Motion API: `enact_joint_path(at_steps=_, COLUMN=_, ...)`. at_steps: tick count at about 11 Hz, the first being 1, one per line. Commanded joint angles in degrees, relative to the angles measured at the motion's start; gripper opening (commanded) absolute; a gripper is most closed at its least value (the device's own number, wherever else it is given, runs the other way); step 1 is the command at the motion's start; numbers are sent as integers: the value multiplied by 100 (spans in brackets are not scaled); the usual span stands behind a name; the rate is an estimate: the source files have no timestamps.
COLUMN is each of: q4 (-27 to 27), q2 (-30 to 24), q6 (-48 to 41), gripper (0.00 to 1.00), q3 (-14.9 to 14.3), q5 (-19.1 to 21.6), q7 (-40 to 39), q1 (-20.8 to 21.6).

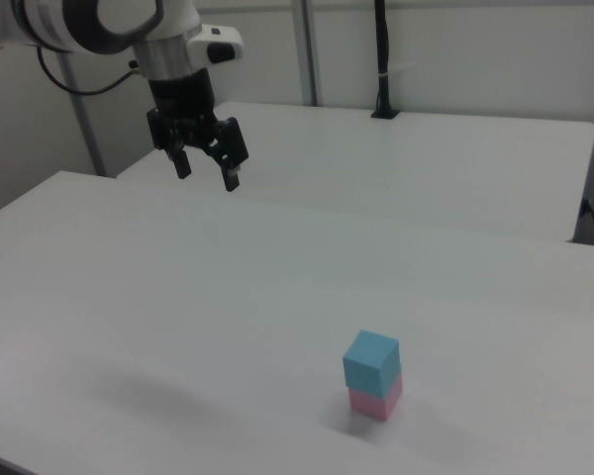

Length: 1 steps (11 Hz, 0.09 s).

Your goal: Put blue cube on pink cube

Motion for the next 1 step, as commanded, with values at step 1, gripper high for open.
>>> enact_joint_path(at_steps=1, q4=-80, q2=-38, q6=64, gripper=100, q3=-39, q5=208, q7=-175, q1=-99)
